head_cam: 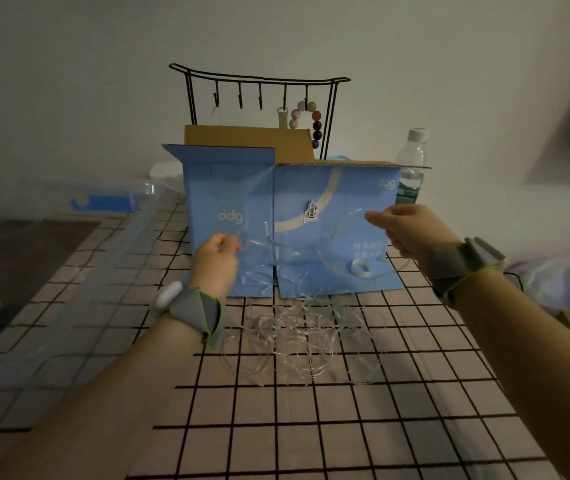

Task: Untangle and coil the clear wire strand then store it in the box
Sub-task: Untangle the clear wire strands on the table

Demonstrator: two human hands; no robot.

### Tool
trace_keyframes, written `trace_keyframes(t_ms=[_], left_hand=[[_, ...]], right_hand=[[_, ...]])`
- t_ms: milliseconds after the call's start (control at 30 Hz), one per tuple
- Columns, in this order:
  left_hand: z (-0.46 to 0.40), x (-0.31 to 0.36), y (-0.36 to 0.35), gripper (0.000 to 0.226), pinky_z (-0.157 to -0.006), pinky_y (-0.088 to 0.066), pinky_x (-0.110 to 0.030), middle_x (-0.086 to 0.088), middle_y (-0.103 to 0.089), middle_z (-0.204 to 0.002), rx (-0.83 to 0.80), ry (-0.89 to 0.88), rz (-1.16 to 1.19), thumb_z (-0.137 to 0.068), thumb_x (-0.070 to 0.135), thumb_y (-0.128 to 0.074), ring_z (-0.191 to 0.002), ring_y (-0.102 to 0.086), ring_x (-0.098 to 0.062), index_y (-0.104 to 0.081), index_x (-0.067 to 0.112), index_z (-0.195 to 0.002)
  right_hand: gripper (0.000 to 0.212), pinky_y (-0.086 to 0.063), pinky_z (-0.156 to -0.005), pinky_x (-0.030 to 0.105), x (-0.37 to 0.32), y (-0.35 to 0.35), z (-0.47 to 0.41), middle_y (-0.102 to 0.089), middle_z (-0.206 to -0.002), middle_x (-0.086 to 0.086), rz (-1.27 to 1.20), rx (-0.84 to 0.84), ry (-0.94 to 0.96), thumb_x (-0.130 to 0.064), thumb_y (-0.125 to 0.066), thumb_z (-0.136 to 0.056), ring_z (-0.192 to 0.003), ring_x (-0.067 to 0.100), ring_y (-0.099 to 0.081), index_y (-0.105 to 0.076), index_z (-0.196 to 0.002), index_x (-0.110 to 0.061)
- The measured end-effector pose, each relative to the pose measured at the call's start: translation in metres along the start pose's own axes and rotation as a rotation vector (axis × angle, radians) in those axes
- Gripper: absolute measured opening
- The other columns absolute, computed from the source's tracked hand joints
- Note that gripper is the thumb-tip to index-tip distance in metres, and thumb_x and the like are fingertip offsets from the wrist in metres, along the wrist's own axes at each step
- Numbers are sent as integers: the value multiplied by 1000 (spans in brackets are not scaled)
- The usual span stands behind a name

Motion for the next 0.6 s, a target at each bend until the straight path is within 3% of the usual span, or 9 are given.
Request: trace_keyframes(t_ms=[100,200,300,367,433,500,600], left_hand=[[-1,-11,3,33,-34,-18,-5,5,-30,-32,51,140,288,-98,11,-30,-23,-24,-6,-35,15,-66],[-3,-17,6,33,-36,-16,-1,-5,-28,-51,110,196,385,-98,11,-24,-19,-20,-4,-31,16,-66],[-6,-24,9,32,-37,-17,1,0,-32,-35,117,250,434,-97,10,-24,-18,-18,-4,-30,16,-66],[-7,-27,8,26,-38,-20,2,8,-27,-24,66,298,451,-89,6,-32,-17,-18,-5,-30,16,-66],[-8,-27,4,27,-39,-22,2,9,-26,-23,20,335,469,-91,11,-32,-16,-20,-5,-29,16,-64],[-9,-26,5,35,-38,-21,2,9,-26,-23,40,328,477,-98,16,-23,-16,-21,-5,-29,16,-63],[-12,-23,13,33,-37,-20,-1,10,-31,-27,121,260,462,-96,13,-26,-20,-26,-4,-32,17,-64]], right_hand=[[33,-20,-36,19,19,8,-7,-28,-49,-4,-373,9,-89,-15,-55,-89,-39,8,-22,-37,-62,-19],[30,-31,-39,15,31,4,-10,-29,-43,-8,-857,-63,-158,-12,-46,-91,-37,5,-28,-37,-63,-19],[27,-55,-68,23,31,5,-11,-37,-47,-8,-1279,-114,-126,-19,-49,-87,-44,6,-39,-49,-60,-16],[15,-54,-84,35,25,11,-13,-41,-48,-10,-1410,-148,-22,-22,-52,-82,-47,4,-43,-61,-71,-17],[17,-54,-74,22,17,9,-12,-41,-50,-10,-1440,-227,32,-25,-46,-86,-45,2,-40,-61,-92,-21],[19,-39,-44,9,11,2,-11,-42,-55,-11,-1346,-269,23,-30,-38,-94,-38,1,-33,-55,-100,-28],[19,-21,-27,11,13,-1,-13,-45,-53,-8,-1047,-178,-37,-32,-31,-99,-33,2,-26,-46,-110,-33]])
Point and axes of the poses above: each hand's wrist, its own z-axis away from the middle knuckle, its own y-axis out of the back of the hand, x = y × z, the point moved 9 cm from there along -z, towards the middle knuckle
